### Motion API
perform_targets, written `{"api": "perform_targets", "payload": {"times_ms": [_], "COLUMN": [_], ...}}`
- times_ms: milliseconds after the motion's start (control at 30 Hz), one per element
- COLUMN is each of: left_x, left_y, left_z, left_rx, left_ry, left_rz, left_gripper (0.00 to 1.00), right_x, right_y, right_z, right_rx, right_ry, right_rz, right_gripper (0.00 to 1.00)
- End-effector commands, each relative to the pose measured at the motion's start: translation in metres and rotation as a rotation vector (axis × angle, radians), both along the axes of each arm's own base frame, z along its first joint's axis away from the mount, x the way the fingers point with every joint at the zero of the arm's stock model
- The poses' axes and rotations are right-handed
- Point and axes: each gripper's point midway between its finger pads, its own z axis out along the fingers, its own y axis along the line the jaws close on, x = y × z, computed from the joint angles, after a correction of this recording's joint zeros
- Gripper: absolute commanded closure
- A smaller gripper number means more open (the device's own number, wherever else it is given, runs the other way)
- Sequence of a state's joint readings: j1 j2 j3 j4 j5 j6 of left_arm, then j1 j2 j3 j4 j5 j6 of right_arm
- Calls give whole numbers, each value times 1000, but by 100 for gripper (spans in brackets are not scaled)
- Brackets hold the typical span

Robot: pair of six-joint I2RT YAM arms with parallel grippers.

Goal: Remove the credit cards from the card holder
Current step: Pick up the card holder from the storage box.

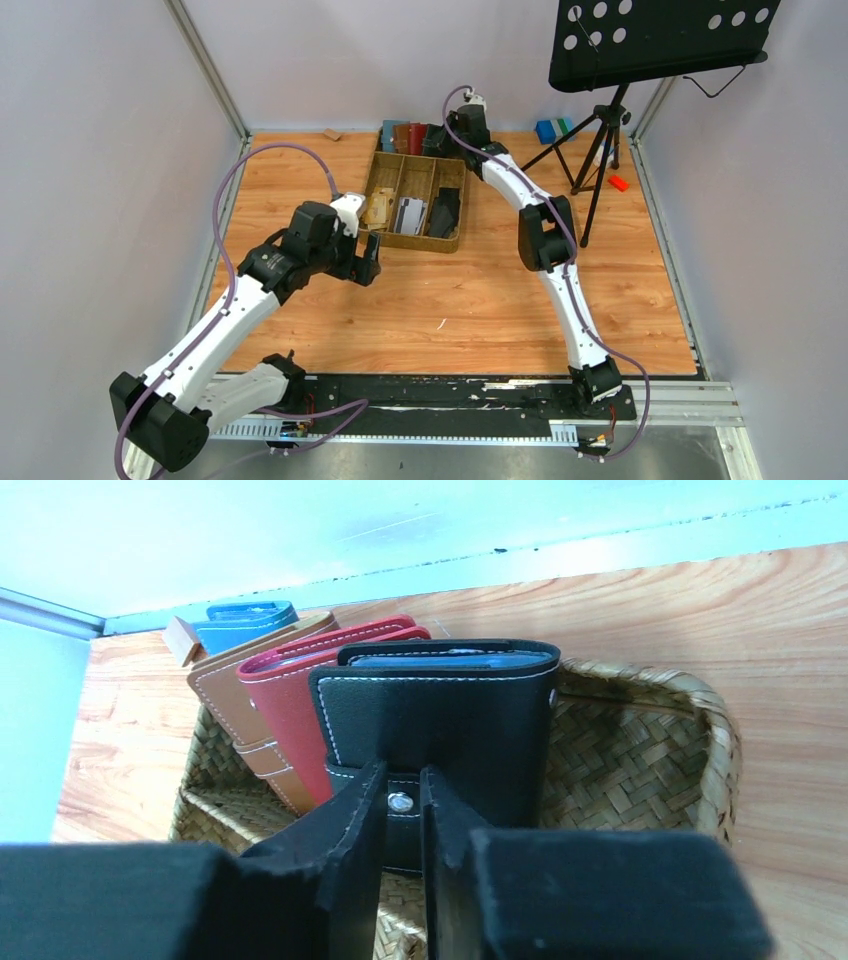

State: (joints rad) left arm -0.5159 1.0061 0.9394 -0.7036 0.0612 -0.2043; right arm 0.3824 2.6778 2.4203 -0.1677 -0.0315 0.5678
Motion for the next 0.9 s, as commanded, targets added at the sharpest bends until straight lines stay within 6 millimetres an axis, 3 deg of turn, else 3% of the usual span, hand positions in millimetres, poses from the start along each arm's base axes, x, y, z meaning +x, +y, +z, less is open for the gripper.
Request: {"api": "perform_targets", "payload": {"times_ms": [0, 100, 133, 167, 233, 267, 333, 367, 500, 533, 567, 700, 867], "left_x": [0, -4, -6, -7, -10, -11, -14, -14, -16, -15, -15, -11, -5], "left_y": [-8, -9, -8, -8, -7, -7, -6, -6, -5, -5, -5, -6, -11], "left_z": [13, 14, 15, 16, 15, 15, 14, 13, 11, 11, 12, 9, 3], "left_rx": [-77, -102, -108, -115, -126, -131, -135, -136, -131, -128, -127, -120, -119], "left_ry": [-50, -59, -62, -61, -61, -61, -54, -52, -50, -52, -56, -63, -65], "left_rz": [-8, -3, 0, 5, 11, 13, 14, 15, 13, 13, 12, 4, -9], "left_gripper": [0, 0, 0, 0, 0, 0, 0, 0, 0, 0, 0, 0, 0], "right_x": [-1, -4, -4, -4, -5, -6, -6, -6, -4, -3, -2, 2, 2], "right_y": [2, 7, 7, 6, 4, 3, 4, 1, -12, -12, -10, -11, -5], "right_z": [78, 82, 80, 77, 67, 61, 50, 45, 22, 19, 15, 4, -3], "right_rx": [69, 85, 85, 81, 73, 68, 48, 30, -98, -115, -124, -154, -123], "right_ry": [-114, -123, -118, -110, -88, -76, -57, -49, -18, -26, -31, -31, -31], "right_rz": [34, 62, 60, 56, 46, 43, 43, 35, -51, -43, -35, -37, -3], "right_gripper": [86, 92, 91, 84, 45, 32, 5, 1, 1, 9, 10, 0, 0]}}
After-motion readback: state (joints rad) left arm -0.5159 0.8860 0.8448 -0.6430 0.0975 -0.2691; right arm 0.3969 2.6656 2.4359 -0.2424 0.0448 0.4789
